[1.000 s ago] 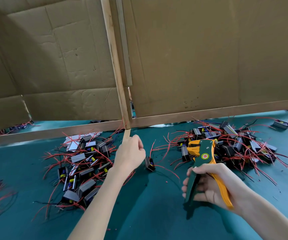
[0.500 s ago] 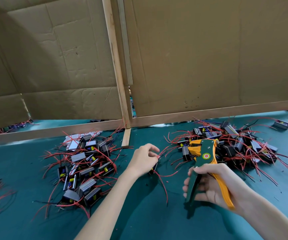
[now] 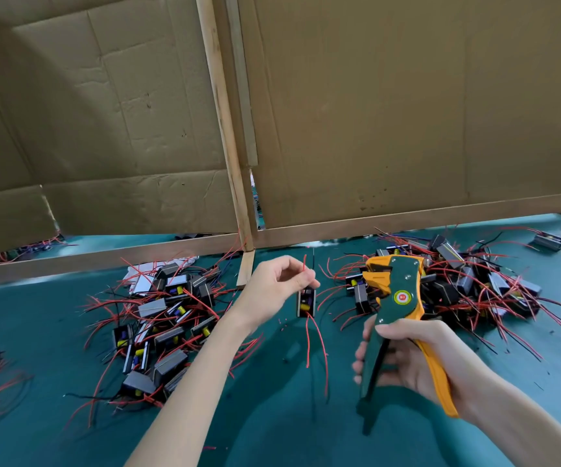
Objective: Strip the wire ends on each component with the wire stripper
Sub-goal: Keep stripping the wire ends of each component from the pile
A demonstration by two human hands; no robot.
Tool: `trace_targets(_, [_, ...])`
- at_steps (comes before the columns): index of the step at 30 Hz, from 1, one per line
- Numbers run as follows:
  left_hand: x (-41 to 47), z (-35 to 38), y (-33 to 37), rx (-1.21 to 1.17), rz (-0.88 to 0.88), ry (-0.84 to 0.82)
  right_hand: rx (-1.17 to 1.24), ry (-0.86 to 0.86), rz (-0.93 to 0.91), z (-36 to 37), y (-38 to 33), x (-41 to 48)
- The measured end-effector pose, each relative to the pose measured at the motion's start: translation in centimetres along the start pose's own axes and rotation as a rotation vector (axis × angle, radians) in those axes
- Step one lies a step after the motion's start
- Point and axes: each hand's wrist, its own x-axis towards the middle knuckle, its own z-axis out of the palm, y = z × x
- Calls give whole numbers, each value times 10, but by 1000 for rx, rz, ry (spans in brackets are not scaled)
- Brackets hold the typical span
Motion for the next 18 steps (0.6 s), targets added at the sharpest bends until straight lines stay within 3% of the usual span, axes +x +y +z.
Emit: trace_targets(18, [-14, 14, 45, -111, 31, -145, -141, -299, -52, 18, -7, -15])
